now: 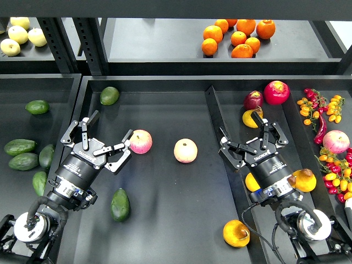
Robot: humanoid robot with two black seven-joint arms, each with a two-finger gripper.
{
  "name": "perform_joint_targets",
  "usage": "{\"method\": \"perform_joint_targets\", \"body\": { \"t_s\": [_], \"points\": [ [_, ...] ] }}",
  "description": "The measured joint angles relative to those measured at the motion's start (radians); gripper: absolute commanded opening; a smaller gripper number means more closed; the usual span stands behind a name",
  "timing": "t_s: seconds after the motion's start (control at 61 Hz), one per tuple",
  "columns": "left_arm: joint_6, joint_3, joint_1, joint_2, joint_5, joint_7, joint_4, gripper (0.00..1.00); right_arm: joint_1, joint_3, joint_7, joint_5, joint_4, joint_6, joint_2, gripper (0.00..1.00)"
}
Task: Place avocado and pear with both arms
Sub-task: 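Move the open left gripper toward the dark green avocado near the robot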
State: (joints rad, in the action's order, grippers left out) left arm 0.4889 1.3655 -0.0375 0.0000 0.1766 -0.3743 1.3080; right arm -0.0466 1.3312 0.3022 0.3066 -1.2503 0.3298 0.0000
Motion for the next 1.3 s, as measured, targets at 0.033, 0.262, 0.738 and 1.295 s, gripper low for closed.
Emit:
{"method": "perform_joint_targets", "body": {
  "t_s": [0.033,0.262,0.738,1.295],
  "points": [
    [0.000,0.000,0.001,0.000,0.000,0.000,0.000,0.99,0.000,0.000,0.000,0.000,0.000,0.000,0.000,1.00],
    [0.000,-0.003,0.002,0.000,-0.003,-0.008,0.001,0.99,0.000,0.000,0.000,0.000,0.000,0.001,0.000,1.00],
    [0.000,-0.005,0.004,0.000,-0.005,-0.008,-0.013,0.99,0.002,0.000,0.002,0.000,-0.001,0.005,0.000,1.00],
    [0.000,-0.006,0.012,0.000,0.000,-0.013,-0.016,0.99,0.004,0.000,0.002,0.001,-0.003,0.006,0.000,1.00]
  ]
}}
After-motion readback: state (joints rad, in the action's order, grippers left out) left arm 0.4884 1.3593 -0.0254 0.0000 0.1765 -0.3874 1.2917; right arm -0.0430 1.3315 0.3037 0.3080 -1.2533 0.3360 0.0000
